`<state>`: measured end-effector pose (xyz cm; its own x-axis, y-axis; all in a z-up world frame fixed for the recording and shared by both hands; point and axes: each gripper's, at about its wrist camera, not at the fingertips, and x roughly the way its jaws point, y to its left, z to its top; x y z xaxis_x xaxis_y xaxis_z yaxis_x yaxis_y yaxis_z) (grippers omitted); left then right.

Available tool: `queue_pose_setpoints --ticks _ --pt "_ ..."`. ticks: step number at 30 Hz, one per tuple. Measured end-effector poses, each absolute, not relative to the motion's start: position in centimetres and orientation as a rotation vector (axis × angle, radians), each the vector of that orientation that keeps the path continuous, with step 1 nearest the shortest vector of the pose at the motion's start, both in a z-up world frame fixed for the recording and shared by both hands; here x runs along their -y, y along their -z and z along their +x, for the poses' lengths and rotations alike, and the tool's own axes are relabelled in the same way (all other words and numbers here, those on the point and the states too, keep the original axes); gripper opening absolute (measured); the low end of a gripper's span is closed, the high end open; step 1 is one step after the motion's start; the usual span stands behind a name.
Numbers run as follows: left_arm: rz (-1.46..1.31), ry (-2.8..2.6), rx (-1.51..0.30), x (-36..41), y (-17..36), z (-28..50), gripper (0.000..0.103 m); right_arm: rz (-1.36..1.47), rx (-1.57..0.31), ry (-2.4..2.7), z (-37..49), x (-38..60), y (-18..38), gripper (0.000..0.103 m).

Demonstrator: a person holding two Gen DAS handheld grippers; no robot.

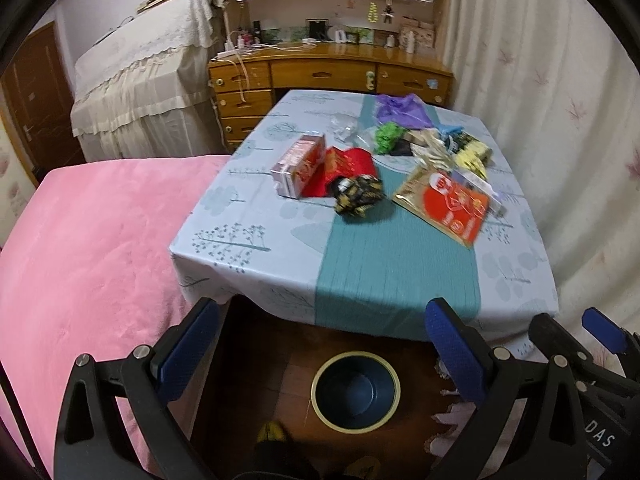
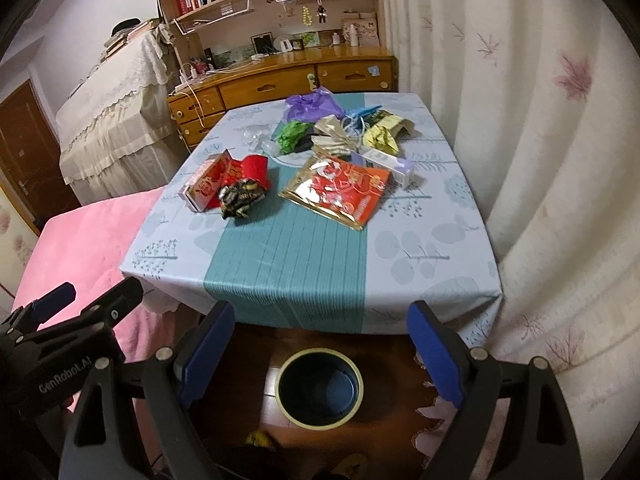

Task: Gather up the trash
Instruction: 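Grasp the pink juice carton with the left tool while the right tool grasps the black-gold wrapper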

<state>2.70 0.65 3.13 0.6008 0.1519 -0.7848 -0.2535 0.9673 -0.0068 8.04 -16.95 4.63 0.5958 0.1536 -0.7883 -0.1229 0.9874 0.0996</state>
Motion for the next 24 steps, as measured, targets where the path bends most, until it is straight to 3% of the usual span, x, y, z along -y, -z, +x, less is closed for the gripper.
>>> queue_pose_setpoints --ticks 8,14,24 --pt "-0.184 -0.253 -0.916 -6.3 -2.2 8.5 0.102 0.025 -0.910 -0.150 13.2 14.0 -4.4 0.089" --pt "-0.162 -0.209 -0.987 -12.0 -0.8 18.0 0.102 0.054 -0.930 -0.113 19.5 10.4 -3.8 0.089" --pt "-0.015 -0.072 -1.202 -15.5 5.4 32.2 0.102 0.237 -1.162 -0.078 29.3 4.8 3.0 0.081"
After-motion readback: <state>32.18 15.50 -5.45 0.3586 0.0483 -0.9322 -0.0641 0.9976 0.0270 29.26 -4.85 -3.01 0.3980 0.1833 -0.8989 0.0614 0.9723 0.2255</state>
